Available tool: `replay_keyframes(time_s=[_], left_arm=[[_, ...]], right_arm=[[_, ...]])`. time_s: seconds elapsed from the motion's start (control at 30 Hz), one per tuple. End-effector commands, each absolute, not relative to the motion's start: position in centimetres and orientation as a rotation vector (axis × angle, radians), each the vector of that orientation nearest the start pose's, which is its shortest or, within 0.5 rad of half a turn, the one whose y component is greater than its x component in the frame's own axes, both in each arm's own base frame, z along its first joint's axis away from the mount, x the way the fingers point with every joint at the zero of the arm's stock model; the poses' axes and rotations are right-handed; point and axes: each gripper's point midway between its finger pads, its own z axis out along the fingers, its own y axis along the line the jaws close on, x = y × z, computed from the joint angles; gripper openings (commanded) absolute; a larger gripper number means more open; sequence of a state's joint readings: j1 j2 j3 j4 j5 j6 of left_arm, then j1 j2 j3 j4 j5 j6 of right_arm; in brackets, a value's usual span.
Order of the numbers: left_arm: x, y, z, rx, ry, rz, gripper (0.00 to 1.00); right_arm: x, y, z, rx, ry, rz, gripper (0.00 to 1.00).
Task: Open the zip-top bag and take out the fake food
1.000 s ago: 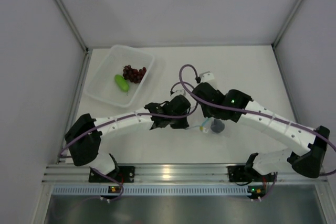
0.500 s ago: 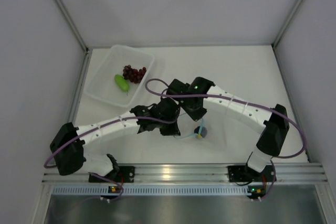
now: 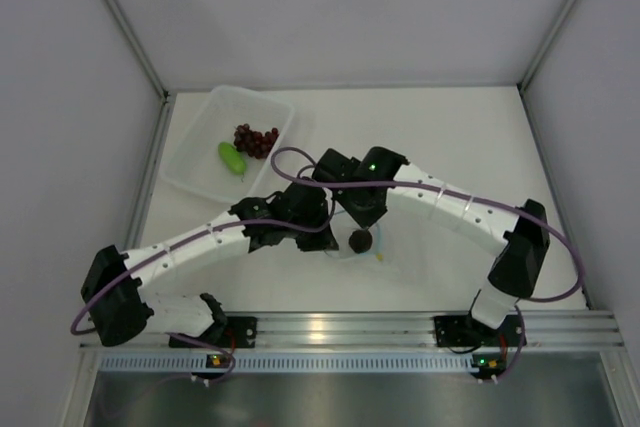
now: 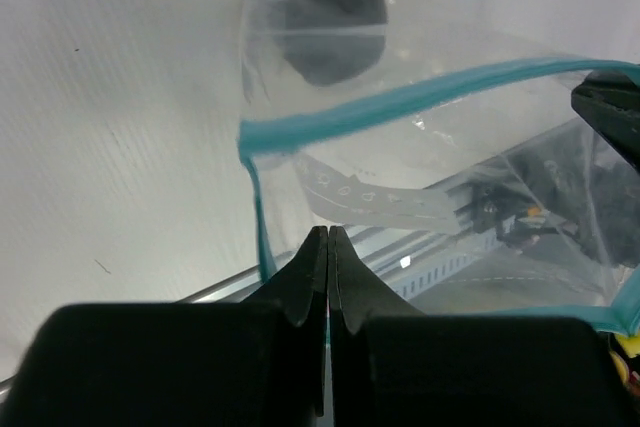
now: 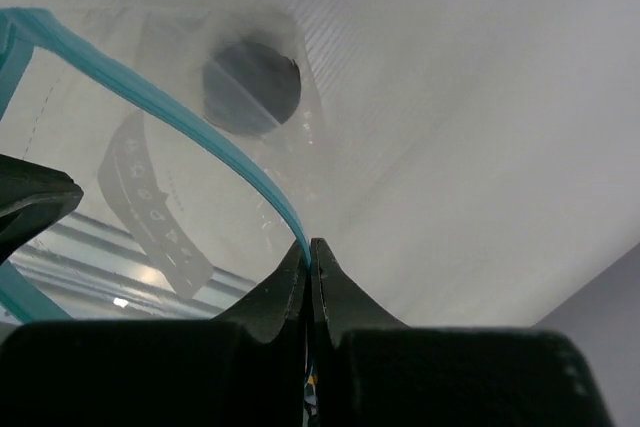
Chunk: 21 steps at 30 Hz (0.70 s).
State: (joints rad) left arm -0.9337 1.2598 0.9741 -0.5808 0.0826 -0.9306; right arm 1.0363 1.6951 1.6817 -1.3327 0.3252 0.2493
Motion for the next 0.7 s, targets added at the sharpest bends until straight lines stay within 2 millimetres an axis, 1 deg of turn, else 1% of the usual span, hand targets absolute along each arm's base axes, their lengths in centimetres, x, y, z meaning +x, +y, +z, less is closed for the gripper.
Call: replay_keyframes(time_s=[0.0, 0.03, 0.07, 0.1, 0.13, 0.2, 0.23, 0.27, 0.3, 0.33, 0.37, 0.4, 0.47, 0.5, 0.53, 0.57, 0.6, 0.63, 0.67], left_arm=[[18.1, -31.6, 17.9, 0.159, 2.492, -0.912, 0.0], [18.2, -31.5, 17.6, 0.152, 2.496, -0.893, 0.0], [18.7, -31.4, 17.6, 0.132, 2.485, -0.867, 0.0], [18.8, -31.4, 17.7, 0.132, 2.483, -0.868, 0.01], [19.3, -31.2, 17.9, 0.113, 2.463, -0.841, 0.04], [20.1, -31.0, 18.5, 0.081, 2.431, -0.814, 0.12], [20.3, -31.1, 18.8, 0.077, 2.419, -0.811, 0.14], [20.6, -31.1, 18.9, 0.07, 2.409, -0.8, 0.15], [21.0, -31.3, 19.6, 0.059, 2.387, -0.8, 0.16], [21.0, -31.7, 19.9, 0.066, 2.381, -0.802, 0.16], [21.0, -32.0, 20.3, 0.064, 2.373, -0.806, 0.16], [21.1, -32.6, 20.8, 0.066, 2.359, -0.807, 0.17], [21.3, -33.3, 21.2, 0.073, 2.34, -0.793, 0.17], [21.1, -34.0, 21.0, 0.091, 2.344, -0.785, 0.17], [21.1, -34.4, 21.4, 0.096, 2.335, -0.787, 0.17], [21.1, -34.7, 21.5, 0.097, 2.329, -0.781, 0.17], [20.9, -35.1, 20.8, 0.111, 2.342, -0.762, 0.16], [20.9, -35.3, 20.5, 0.103, 2.343, -0.752, 0.16], [21.1, -35.4, 20.3, 0.096, 2.346, -0.743, 0.15]], right_arm=[[19.9, 27.0, 16.9, -0.982, 2.55, -0.035, 0.0], [20.0, 27.3, 16.7, -0.956, 2.545, -0.016, 0.0], [20.2, 27.4, 16.5, -0.893, 2.535, 0.01, 0.0], [20.0, 27.2, 16.3, -0.868, 2.549, 0.012, 0.0], [20.4, 27.7, 16.4, -0.819, 2.526, 0.04, 0.0], [20.3, 27.7, 16.2, -0.721, 2.519, 0.093, 0.0], [20.8, 28.8, 16.6, -0.665, 2.481, 0.165, 0.0], [20.3, 28.4, 16.2, -0.604, 2.485, 0.201, 0.0], [20.3, 28.5, 16.2, -0.566, 2.474, 0.235, 0.0], [20.4, 28.6, 16.2, -0.537, 2.46, 0.252, 0.0], [20.4, 28.4, 16.2, -0.496, 2.447, 0.27, 0.0], [20.9, 27.8, 16.2, -0.467, 2.432, 0.234, 0.0], [20.9, 26.7, 16.3, -0.451, 2.426, 0.184, 0.0], [21.3, 26.2, 16.6, -0.433, 2.411, 0.156, 0.0], [21.4, 25.9, 16.7, -0.423, 2.405, 0.142, 0.0], [21.3, 25.6, 17.2, -0.409, 2.392, 0.151, 0.0], [21.4, 25.6, 17.6, -0.398, 2.377, 0.166, 0.0], [21.4, 25.2, 17.3, -0.385, 2.376, 0.169, 0.0], [21.3, 25.0, 17.9, -0.36, 2.361, 0.2, 0.0]])
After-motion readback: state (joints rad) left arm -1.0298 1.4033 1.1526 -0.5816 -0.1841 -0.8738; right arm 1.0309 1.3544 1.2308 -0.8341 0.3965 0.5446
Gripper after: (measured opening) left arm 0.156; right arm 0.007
